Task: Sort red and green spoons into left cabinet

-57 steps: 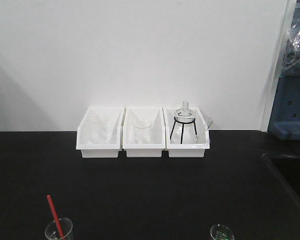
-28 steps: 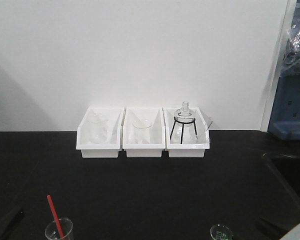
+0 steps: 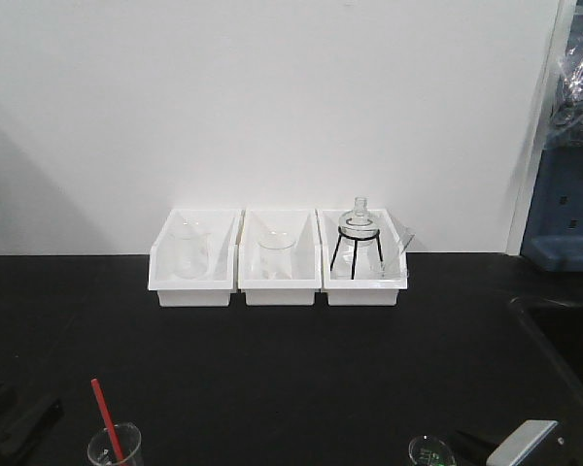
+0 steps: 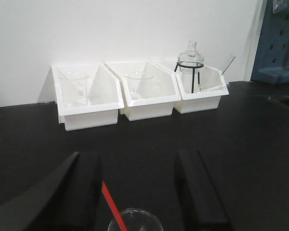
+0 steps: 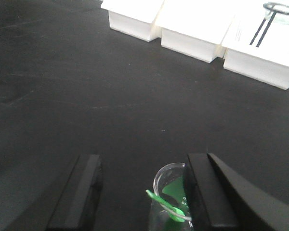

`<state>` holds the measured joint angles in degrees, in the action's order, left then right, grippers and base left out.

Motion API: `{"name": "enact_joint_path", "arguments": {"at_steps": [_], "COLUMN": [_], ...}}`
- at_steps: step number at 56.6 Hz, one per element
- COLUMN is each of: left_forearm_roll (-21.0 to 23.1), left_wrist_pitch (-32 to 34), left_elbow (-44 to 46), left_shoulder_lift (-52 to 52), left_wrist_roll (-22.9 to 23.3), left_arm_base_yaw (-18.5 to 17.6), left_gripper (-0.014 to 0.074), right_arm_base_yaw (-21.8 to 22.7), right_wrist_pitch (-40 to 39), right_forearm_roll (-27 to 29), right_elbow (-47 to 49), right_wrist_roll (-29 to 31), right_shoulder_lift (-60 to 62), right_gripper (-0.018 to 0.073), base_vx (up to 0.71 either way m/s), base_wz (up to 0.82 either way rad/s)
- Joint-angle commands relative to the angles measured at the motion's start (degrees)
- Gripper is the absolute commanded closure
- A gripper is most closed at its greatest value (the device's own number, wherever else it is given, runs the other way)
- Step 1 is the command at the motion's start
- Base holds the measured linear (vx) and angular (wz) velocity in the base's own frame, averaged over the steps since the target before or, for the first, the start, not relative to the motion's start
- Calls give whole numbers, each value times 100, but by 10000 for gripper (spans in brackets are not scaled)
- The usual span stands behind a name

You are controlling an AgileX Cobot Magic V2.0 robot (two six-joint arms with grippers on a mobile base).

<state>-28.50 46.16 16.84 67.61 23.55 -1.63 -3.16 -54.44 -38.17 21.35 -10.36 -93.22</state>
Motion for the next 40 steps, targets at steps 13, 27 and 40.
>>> {"name": "enact_joint_path", "arguments": {"at_steps": [13, 27, 40], "left_forearm_roll": [175, 175, 175], "left_wrist_pitch": [482, 482, 482], "left_elbow": [171, 171, 171], "left_shoulder_lift": [-72, -72, -72], "left_wrist_roll": [44, 44, 44], "left_arm_base_yaw": [-17, -17, -17], "left_gripper": [125, 125, 125], "right_arm_base_yaw": [28, 28, 28], "right_wrist_pitch": [-704, -798, -775], "right_forearm_roll": [-9, 15, 328], "right_elbow": [327, 327, 327], "right_wrist_roll": [29, 111, 193], "right_shoulder_lift": [-426, -541, -555], "right_gripper": [119, 192, 335], "base_vx": [0, 0, 0], "base_wz": [0, 0, 0]}}
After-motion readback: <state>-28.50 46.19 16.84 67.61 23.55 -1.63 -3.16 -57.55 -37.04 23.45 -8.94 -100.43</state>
